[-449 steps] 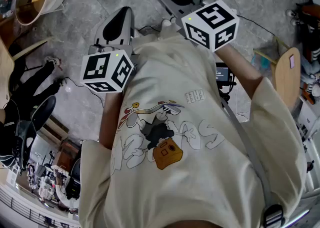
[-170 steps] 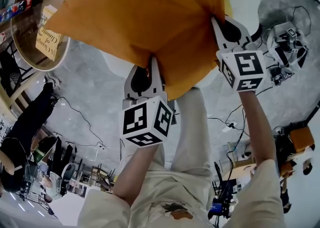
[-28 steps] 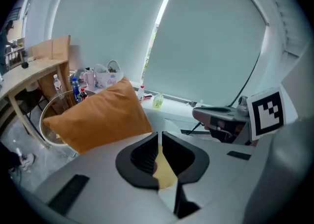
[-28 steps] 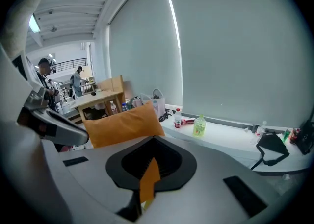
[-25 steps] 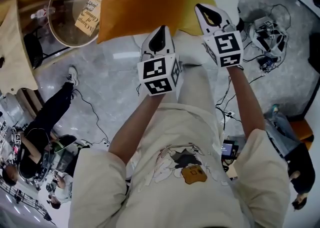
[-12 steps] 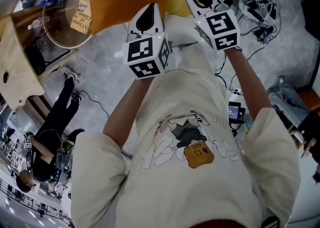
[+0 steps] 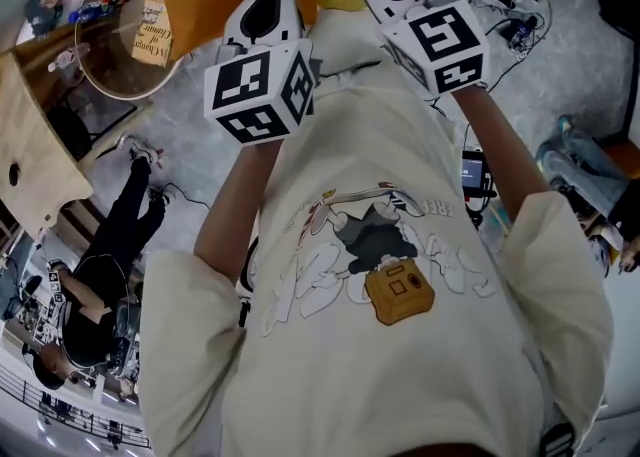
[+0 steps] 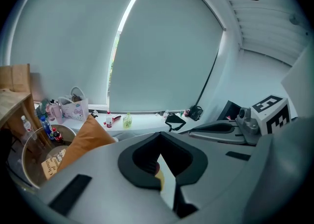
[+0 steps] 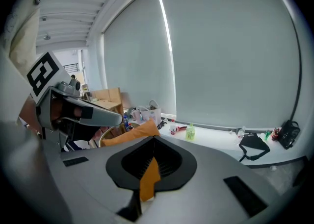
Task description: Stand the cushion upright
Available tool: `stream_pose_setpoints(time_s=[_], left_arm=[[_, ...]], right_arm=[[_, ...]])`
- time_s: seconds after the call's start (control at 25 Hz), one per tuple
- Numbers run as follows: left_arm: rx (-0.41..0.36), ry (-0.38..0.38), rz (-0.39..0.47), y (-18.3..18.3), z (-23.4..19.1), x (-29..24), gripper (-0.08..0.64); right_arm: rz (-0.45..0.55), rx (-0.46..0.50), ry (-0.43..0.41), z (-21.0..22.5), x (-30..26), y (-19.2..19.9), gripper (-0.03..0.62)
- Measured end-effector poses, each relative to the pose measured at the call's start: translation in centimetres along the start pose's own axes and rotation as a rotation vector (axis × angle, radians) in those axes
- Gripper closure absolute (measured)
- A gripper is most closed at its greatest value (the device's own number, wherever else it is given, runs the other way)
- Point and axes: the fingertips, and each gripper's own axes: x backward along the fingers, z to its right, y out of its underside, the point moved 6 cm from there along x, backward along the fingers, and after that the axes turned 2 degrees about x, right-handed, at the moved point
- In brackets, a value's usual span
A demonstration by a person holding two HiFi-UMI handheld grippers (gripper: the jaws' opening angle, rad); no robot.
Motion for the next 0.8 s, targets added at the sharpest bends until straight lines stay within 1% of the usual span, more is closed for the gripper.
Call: stream_pose_setpoints(time_s=[0.2, 0.44, 0.64, 0.8], left_arm=[[-0.028, 0.048, 0.017, -1.8, 0.9, 1.8, 0.554], [-0.055, 0.064, 0.037, -3.0, 0.9, 3.6, 0.554], [-0.044, 0.083, 0.036, -3.1, -0.1, 4.5, 0.554], [-0.055, 0.097, 0.037, -2.8, 1.0, 4.7, 0.554]], right_arm=[[0.019, 0.000, 0.009, -1.3, 1.9, -1.4, 0.568], [0.033, -0.013, -0.005, -3.2, 3.5, -2.4, 0.568], [0.038, -0.003, 0.001, -4.7, 3.3, -2.3, 0.568], [0.058, -0.010, -0.004, -5.4, 4.5, -2.3, 0.568]])
